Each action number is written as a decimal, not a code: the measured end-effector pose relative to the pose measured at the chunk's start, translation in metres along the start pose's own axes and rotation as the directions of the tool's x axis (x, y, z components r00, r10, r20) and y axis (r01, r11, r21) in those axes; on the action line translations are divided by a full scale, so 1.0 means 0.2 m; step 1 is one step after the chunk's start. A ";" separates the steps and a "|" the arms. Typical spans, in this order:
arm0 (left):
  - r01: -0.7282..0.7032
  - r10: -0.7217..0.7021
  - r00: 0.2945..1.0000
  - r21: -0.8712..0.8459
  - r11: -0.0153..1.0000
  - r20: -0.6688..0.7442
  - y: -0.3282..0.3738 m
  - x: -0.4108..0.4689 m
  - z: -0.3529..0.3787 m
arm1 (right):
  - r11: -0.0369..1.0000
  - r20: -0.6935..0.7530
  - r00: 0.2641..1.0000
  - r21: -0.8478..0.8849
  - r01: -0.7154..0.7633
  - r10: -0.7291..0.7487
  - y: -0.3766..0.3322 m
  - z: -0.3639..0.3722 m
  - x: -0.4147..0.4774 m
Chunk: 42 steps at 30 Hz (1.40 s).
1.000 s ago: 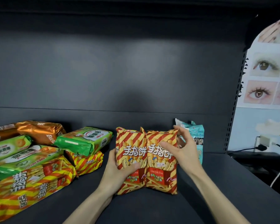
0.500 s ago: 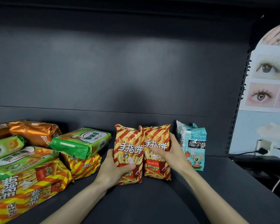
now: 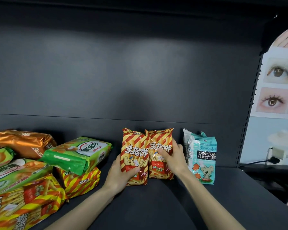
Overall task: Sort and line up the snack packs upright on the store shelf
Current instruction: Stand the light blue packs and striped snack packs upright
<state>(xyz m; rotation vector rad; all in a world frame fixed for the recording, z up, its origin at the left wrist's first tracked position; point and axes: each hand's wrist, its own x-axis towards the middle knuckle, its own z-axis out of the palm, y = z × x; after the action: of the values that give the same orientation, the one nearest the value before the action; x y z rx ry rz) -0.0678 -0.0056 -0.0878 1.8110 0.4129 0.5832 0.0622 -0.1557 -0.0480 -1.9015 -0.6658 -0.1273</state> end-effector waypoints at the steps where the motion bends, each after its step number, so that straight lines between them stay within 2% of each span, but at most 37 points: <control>1: -0.009 0.009 1.000 -0.003 1.000 -0.011 -0.01 0.00 0.01 | 1.000 -0.007 1.000 -0.014 0.006 -0.006 0.01 0.01 0.00; 4: -0.043 0.044 0.998 0.017 0.999 -0.035 -0.04 0.00 0.02 | 0.995 0.025 0.999 -0.094 0.029 -0.027 0.03 0.00 0.00; 7: -0.063 0.063 0.998 -0.004 0.998 -0.022 -0.04 0.00 0.03 | 0.984 0.084 0.996 -0.180 -0.008 0.023 0.04 -0.02 0.01; 15: -0.089 0.090 0.992 -0.016 0.996 0.091 -0.03 0.01 0.05 | 0.972 -0.106 0.994 -0.233 -0.039 0.014 0.06 -0.03 0.00; 19: -0.100 0.105 0.989 -0.047 0.994 0.100 -0.03 0.00 0.04 | 0.969 -0.138 0.990 -0.246 -0.017 -0.017 0.05 -0.03 -0.01; 23: -0.050 0.078 0.976 -0.141 0.989 0.202 -0.02 -0.02 0.05 | 0.962 -0.146 0.989 -0.272 -0.007 -0.034 0.05 -0.03 -0.02; 26: -0.056 0.086 0.971 -0.134 0.989 0.225 -0.01 -0.01 0.09 | 0.975 -0.126 0.992 -0.220 0.002 -0.030 0.04 -0.03 -0.03; 29: -0.070 0.091 0.968 -0.096 0.993 0.234 0.00 0.02 0.13 | 0.996 -0.088 0.996 -0.082 -0.032 0.025 0.00 -0.06 -0.05; 32: -0.103 0.103 0.961 -0.014 0.995 0.258 0.00 0.04 0.17 | 0.992 -0.012 0.994 0.065 -0.109 0.110 -0.01 -0.08 -0.06; 35: -0.113 0.104 0.942 0.010 0.993 0.318 0.01 0.05 0.22 | 0.974 0.085 0.988 0.174 -0.142 0.129 0.00 -0.10 -0.07; 39: -0.090 0.082 0.933 0.006 0.996 0.351 0.01 0.05 0.24 | 0.968 0.210 0.975 0.220 -0.124 0.077 0.02 -0.12 -0.06; 42: -0.105 0.094 0.932 0.012 0.994 0.350 0.00 0.03 0.23 | 0.977 0.264 0.964 0.192 -0.096 0.043 0.03 -0.10 -0.06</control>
<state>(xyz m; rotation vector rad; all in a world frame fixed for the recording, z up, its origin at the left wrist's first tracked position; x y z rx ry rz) -0.0361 -0.0379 -0.0970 1.9267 0.0885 0.3131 0.0591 -0.1801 -0.0480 -1.7550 -0.7552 0.2310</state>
